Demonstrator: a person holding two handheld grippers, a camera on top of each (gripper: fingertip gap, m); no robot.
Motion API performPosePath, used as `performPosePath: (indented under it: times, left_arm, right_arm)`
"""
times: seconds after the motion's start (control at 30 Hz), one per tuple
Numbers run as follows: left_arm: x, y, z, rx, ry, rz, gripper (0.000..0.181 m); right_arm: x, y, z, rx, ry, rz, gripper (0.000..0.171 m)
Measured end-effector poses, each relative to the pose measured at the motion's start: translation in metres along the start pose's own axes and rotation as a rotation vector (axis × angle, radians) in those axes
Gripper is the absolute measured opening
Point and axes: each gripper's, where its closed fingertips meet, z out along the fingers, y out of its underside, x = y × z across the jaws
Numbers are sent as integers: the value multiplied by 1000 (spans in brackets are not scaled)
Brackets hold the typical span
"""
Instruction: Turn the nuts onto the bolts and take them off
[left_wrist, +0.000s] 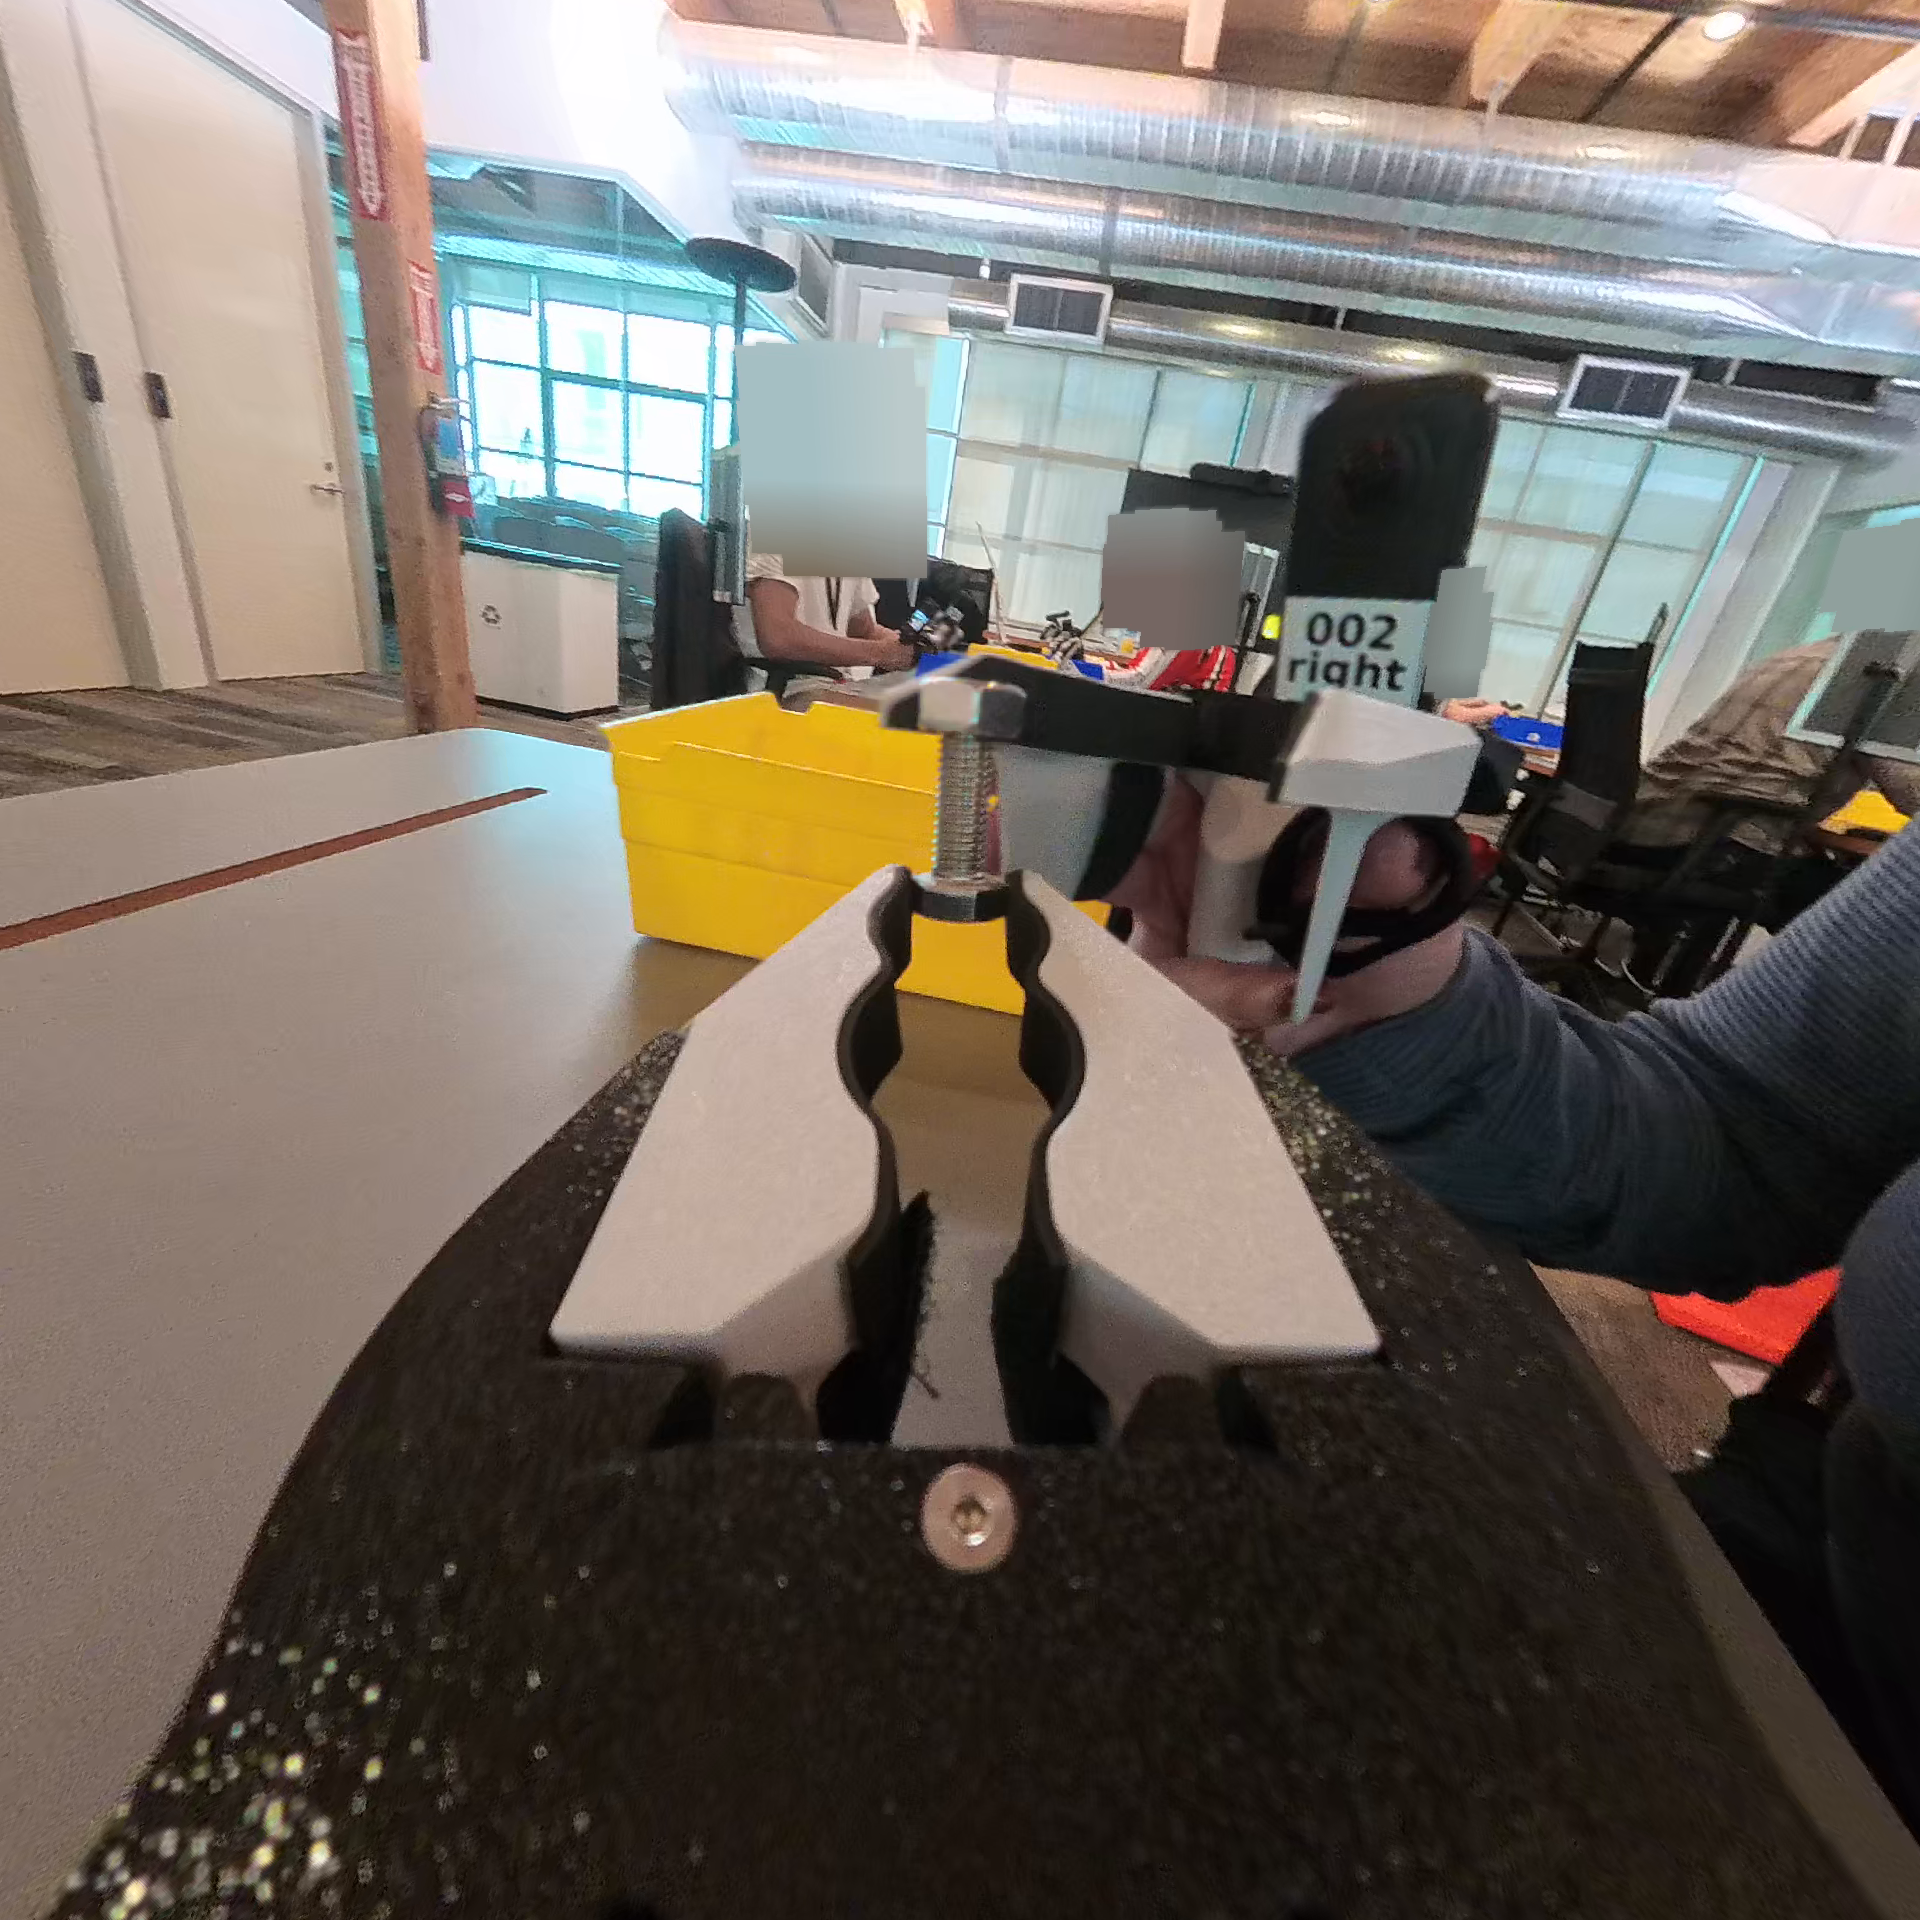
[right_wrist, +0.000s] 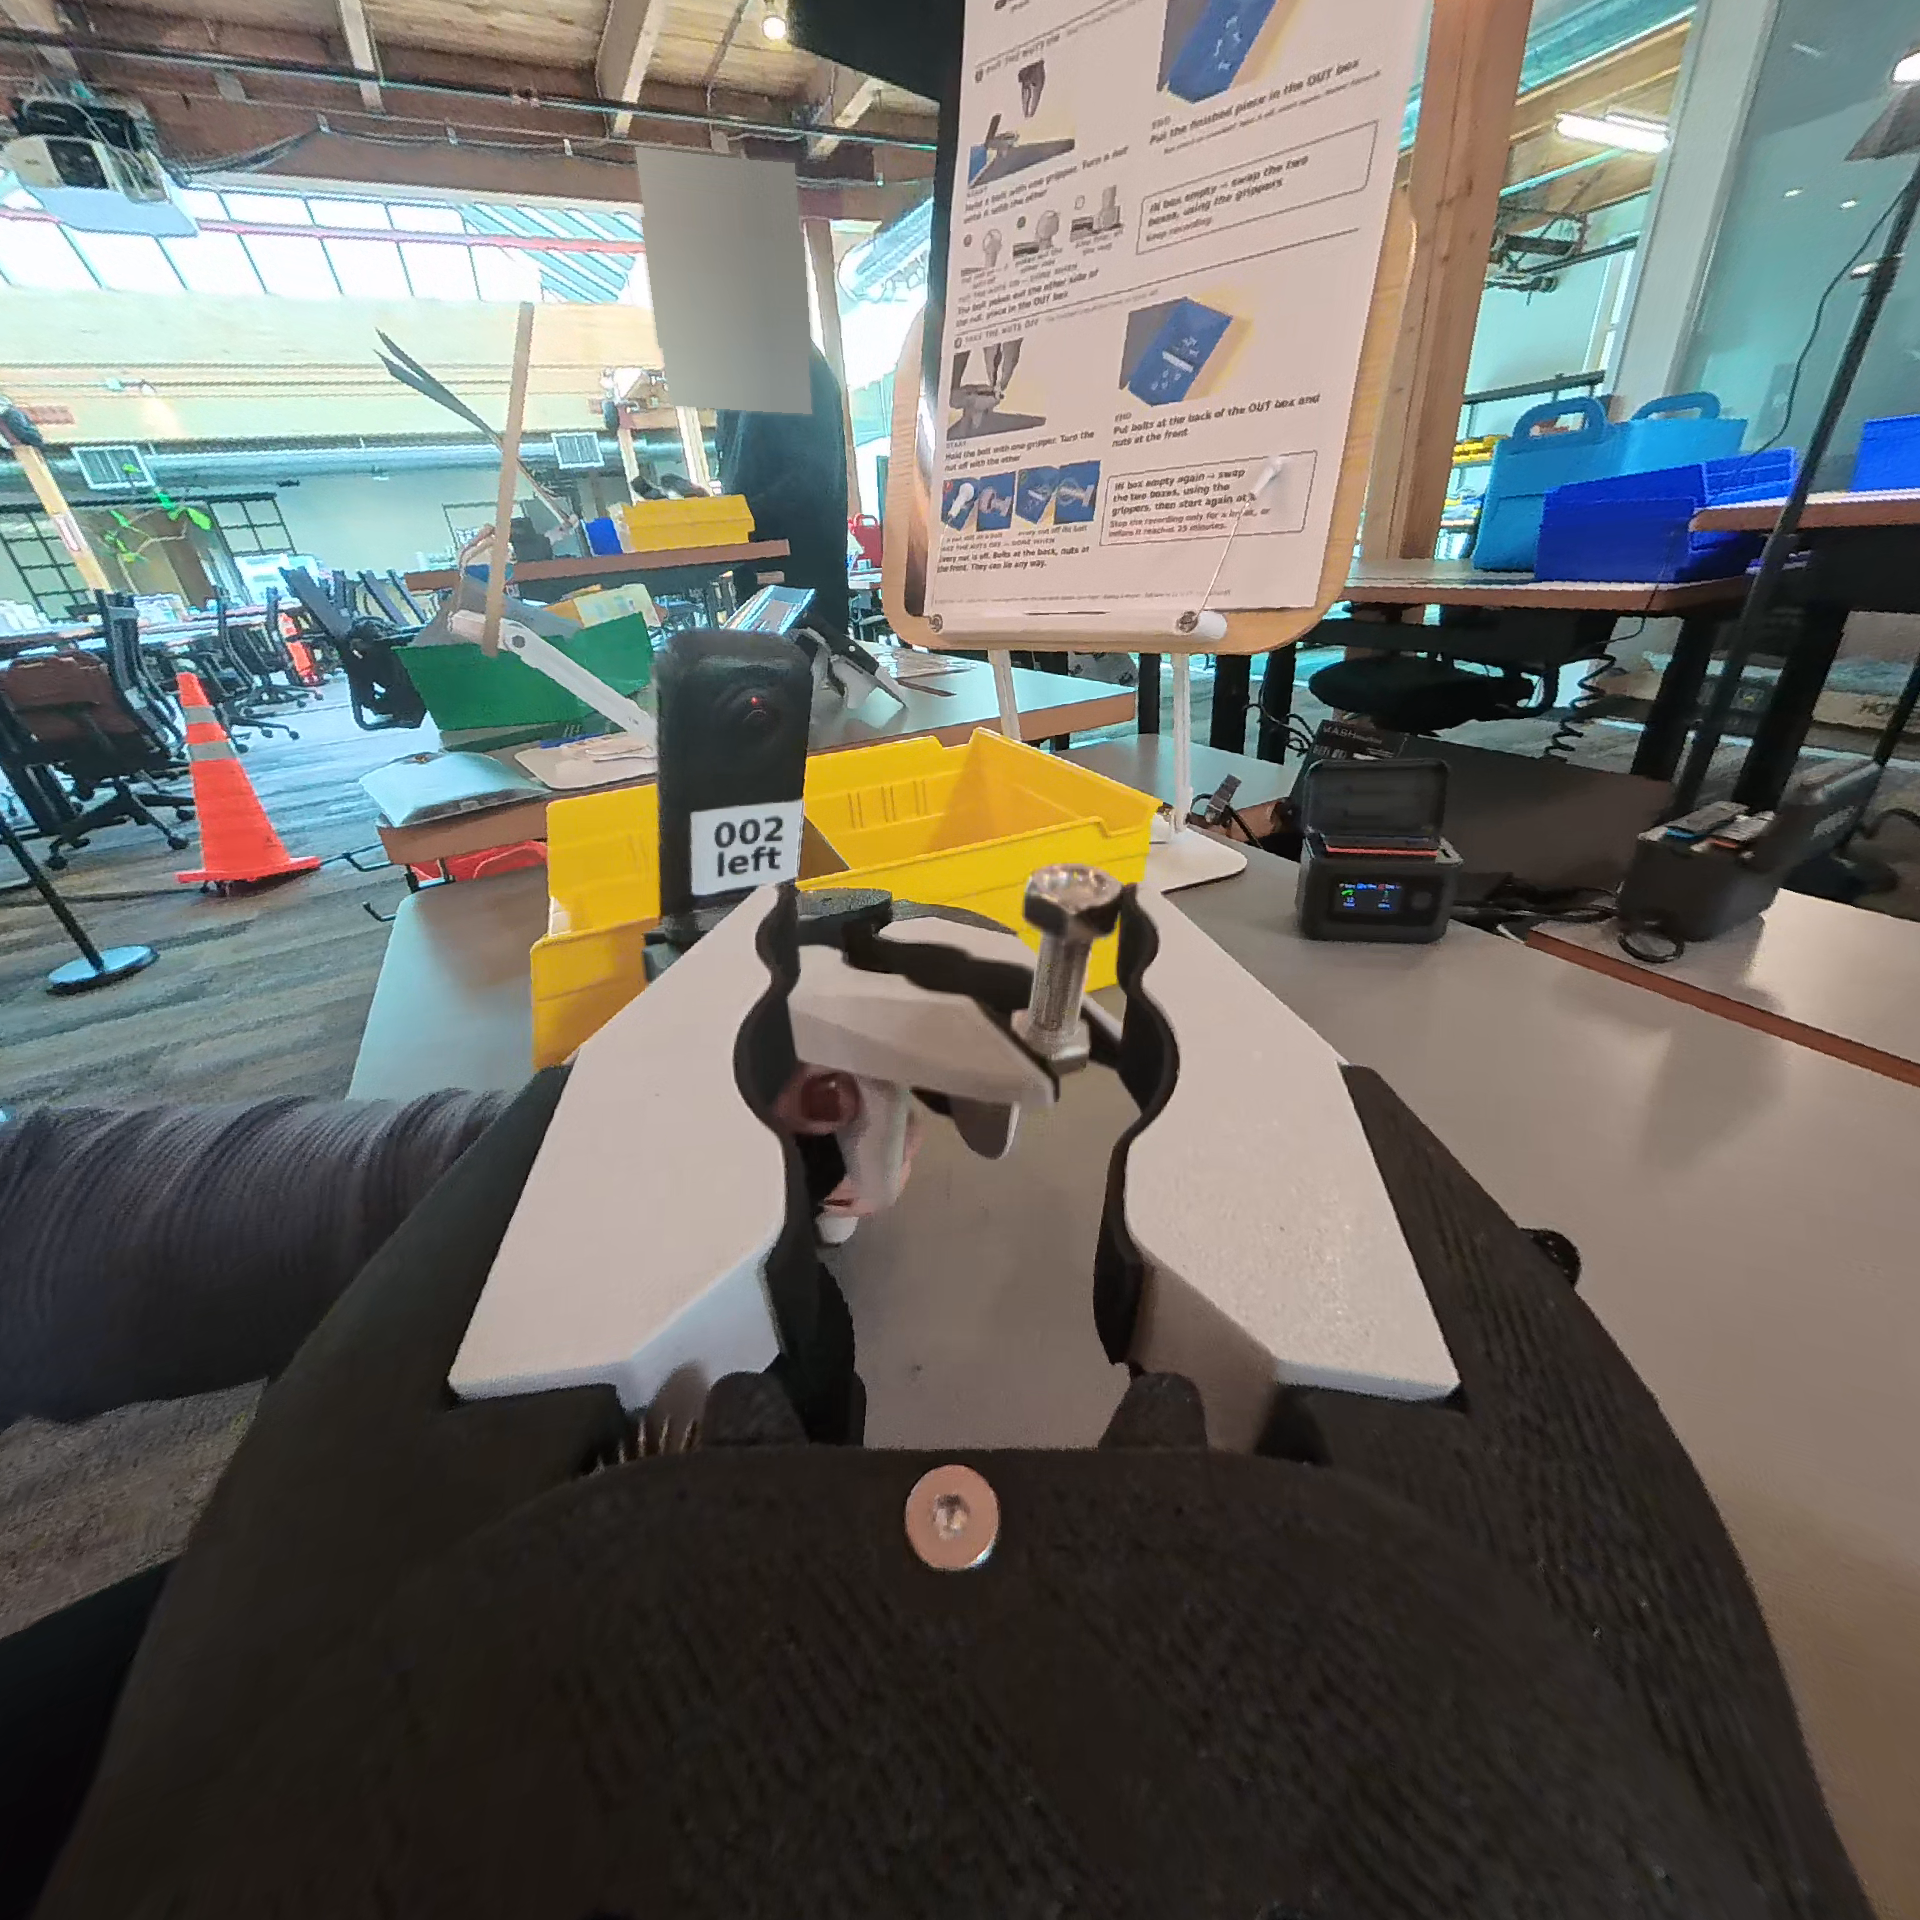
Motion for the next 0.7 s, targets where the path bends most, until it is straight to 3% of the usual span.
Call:
performPosePath:
  times: [0.3, 0.57, 0.7]
  left_arm:
    - [15, 6, 8, -42, 57, 46, 16]
    - [-6, -5, -4, 18, -36, -4, 16]
    - [6, 0, 3, -23, 15, 18, 16]
  right_arm:
    - [2, -2, 4, 8, -5, 13, 60]
    - [2, -2, -3, 26, -10, 21, 56]
    - [6, -3, 0, 29, 5, 20, 58]
